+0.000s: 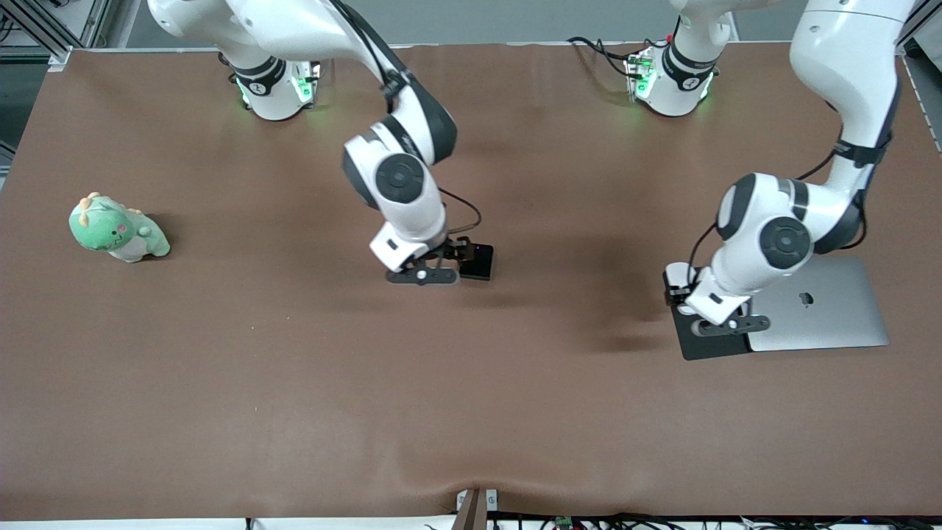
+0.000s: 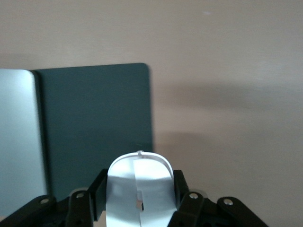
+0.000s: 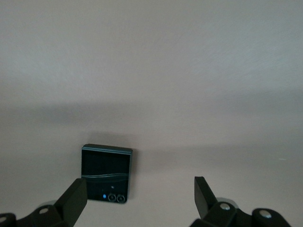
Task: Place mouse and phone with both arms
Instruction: 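Lower the mouse onto the pad while the right gripper grasps the phone, then open the left gripper to release the mouse on the grey pad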
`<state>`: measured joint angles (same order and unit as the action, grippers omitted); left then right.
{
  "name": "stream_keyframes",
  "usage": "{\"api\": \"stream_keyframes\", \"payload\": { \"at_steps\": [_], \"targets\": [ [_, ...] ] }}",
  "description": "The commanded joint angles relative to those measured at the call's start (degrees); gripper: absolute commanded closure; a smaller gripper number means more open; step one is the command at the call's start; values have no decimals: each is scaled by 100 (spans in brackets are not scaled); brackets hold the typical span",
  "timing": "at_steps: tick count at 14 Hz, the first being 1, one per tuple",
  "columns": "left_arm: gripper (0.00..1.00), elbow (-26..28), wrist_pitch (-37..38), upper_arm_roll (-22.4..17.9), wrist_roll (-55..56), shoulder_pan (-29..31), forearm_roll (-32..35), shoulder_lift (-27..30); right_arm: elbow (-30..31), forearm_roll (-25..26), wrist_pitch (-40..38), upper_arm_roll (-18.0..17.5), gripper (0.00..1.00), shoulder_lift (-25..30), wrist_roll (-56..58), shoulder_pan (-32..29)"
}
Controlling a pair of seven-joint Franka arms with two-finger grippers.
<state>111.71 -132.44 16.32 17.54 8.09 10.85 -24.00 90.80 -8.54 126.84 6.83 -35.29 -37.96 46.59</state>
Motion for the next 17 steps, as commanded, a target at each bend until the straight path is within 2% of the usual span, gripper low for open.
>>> {"api": "stream_keyframes", "payload": {
  "at_steps": [1, 5, 13, 15, 16, 17],
  "targets": [
    [100, -96, -184, 73, -268, 323, 136, -341, -334, -209, 182, 82, 0, -416, -202, 166],
    [100, -324, -379, 38, -471, 368, 127, -666, -334, -227, 772, 82, 0, -803, -414, 394],
    [100, -589, -387, -199, -796, 342, 145, -1168, -413, -218, 852, 82, 0, -1120, -695, 702],
    [100, -589, -387, -190, -735, 368, 582, -1238, -475, -218, 887, 82, 0, -1190, -783, 720],
    [86, -589, -387, -190, -726, 377, 645, -1247, -492, -218, 887, 82, 0, -1243, -801, 755],
    [65, -580, -387, -190, -726, 386, 646, -1247, -493, -218, 913, 82, 0, -1287, -801, 773]
  ]
}}
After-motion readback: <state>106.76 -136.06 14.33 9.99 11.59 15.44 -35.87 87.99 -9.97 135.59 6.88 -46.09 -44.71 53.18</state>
